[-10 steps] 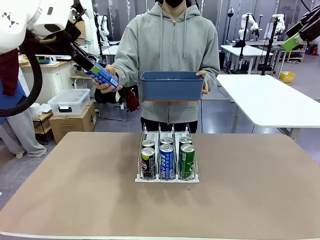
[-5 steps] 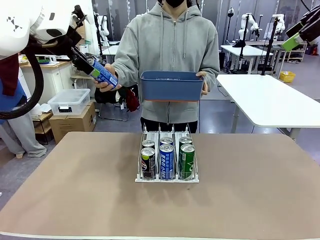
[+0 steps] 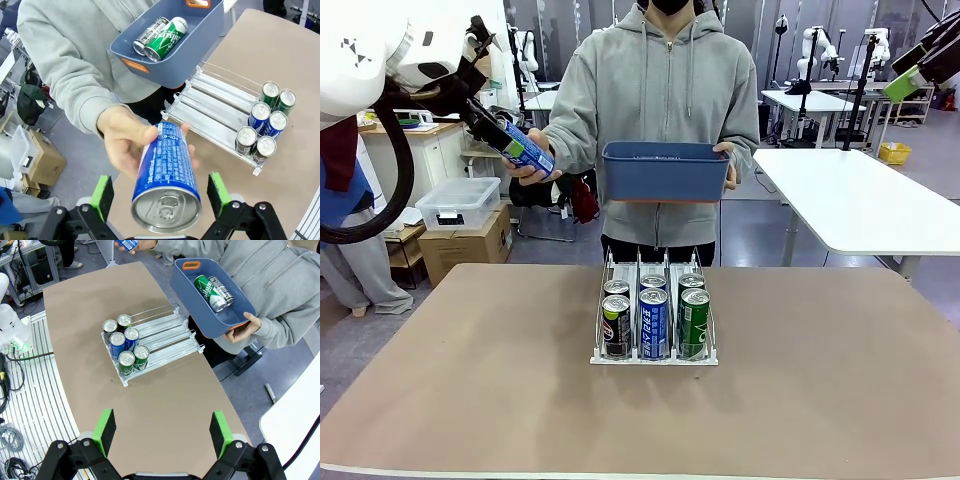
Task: Fill the beverage cans into the dispenser.
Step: Pick up the Ionic drink handed by the human.
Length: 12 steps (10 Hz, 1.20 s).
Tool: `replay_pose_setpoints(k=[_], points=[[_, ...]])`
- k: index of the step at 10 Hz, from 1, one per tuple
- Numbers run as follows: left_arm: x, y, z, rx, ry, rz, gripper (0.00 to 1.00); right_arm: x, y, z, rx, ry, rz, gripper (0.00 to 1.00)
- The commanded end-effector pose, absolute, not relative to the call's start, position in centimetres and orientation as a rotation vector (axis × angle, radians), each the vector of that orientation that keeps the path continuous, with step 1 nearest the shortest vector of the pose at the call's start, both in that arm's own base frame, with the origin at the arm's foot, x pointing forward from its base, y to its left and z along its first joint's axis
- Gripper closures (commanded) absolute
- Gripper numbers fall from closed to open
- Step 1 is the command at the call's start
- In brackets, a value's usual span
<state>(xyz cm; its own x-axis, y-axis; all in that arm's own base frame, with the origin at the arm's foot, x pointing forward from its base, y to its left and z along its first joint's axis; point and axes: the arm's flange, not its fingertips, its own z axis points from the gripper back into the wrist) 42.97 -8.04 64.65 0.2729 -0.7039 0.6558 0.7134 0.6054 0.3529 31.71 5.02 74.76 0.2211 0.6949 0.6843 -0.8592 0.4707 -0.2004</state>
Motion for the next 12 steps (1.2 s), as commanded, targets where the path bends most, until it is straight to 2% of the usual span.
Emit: replay_pose_setpoints(k=[1, 3, 4, 5, 6, 7, 8, 12], points=[[42.79, -8.06, 64.62, -0.007, -0.863, -0.967, 0.00, 31.79, 5.06, 74.67, 0.239, -0.801, 1.095, 0.00], [42.92, -8.16, 64.66, -0.012, -0.874, -0.957, 0.00, 31.79, 5.06, 74.67, 0.239, -0.801, 1.095, 0.00], [42.88, -8.11, 64.66, 0.000, -0.870, -0.950, 0.60, 31.79, 5.06, 74.67, 0.239, -0.801, 1.095, 0.00], [42.80, -8.08, 64.70, 0.001, -0.877, -0.948, 0.60, 31.79, 5.06, 74.67, 0.239, -0.801, 1.095, 0.00], [42.80, -7.90, 64.75, 0.014, -0.879, -0.944, 1.00, 31.79, 5.06, 74.67, 0.239, -0.801, 1.095, 0.00], [42.83, -7.74, 64.71, 0.020, -0.877, -0.942, 0.66, 31.79, 5.06, 74.67, 0.239, -0.801, 1.095, 0.00], [42.83, -7.68, 64.63, 0.023, -0.877, -0.936, 1.00, 31.79, 5.06, 74.67, 0.239, -0.801, 1.095, 0.00], [42.67, -7.47, 64.61, 0.037, -0.871, -0.945, 1.00, 31.79, 5.06, 74.67, 0.239, -0.801, 1.095, 0.00]])
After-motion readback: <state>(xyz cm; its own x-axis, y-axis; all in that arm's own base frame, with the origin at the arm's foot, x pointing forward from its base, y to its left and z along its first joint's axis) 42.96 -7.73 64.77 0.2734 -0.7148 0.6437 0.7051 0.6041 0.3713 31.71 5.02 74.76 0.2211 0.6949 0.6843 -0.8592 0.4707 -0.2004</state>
